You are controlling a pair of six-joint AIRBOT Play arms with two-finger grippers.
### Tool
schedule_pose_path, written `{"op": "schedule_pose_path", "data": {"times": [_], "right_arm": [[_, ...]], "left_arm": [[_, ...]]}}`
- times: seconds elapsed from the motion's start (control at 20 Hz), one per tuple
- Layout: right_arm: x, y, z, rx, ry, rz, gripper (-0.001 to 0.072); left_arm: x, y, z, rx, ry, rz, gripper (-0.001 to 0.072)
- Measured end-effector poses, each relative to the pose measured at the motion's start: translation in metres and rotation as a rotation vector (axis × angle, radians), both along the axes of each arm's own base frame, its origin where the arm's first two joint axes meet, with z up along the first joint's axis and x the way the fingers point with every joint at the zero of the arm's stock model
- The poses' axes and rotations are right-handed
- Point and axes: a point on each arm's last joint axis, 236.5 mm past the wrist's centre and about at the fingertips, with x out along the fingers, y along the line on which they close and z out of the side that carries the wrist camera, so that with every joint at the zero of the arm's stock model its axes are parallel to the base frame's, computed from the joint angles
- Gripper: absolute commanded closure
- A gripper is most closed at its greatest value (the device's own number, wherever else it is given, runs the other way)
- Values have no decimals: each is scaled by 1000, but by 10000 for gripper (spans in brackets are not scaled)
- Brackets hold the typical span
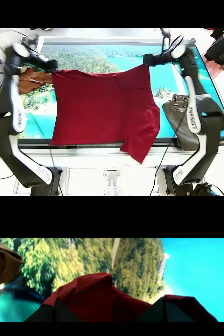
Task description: Fold the shirts.
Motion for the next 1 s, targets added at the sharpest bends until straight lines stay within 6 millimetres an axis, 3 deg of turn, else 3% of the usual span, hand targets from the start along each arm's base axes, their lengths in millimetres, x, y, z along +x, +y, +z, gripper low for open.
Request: {"op": "schedule_pose_path", "data": {"times": [0.05, 0.1, 0.15, 0.3, 0.35, 0.45, 0.6, 0.7, 0.75, 0.85, 0.95, 1.0], "right_arm": [[13, 0, -9, 30, -22, -30, 674], [25, -1, -10, 61, -58, -63, 493], [36, -2, -6, 87, -96, -91, 246], [51, -4, 28, 141, -180, -118, 222], [48, -5, 42, 146, -189, -111, 230], [32, -17, 78, 122, -201, -89, 319], [-20, -62, 120, -18, -148, -65, 319], [-69, -96, 133, -101, -76, -68, 319], [-94, -112, 133, -132, -33, -73, 319], [-149, -135, 123, -151, 44, -99, 318], [-203, -140, 98, -89, 96, -144, 301], [-224, -137, 82, -36, 106, -180, 231]], "left_arm": [[13, 1, -12, 8, -24, 19, 461], [24, 3, -18, 16, -58, 38, 161], [34, 5, -15, 18, -94, 59, -11], [47, 14, 20, 11, -195, 104, 0], [47, 20, 45, 9, -238, 124, 1], [32, 35, 94, 13, -288, 156, 1], [-14, 76, 172, 62, -349, 225, 2], [-65, 112, 194, 101, -325, 299, 2], [-95, 129, 194, 117, -297, 342, 2], [-160, 154, 167, 116, -219, 444, 2], [-223, 166, 125, 65, -171, 575, 3], [-250, 162, 98, 8, -147, 637, 4]]}}
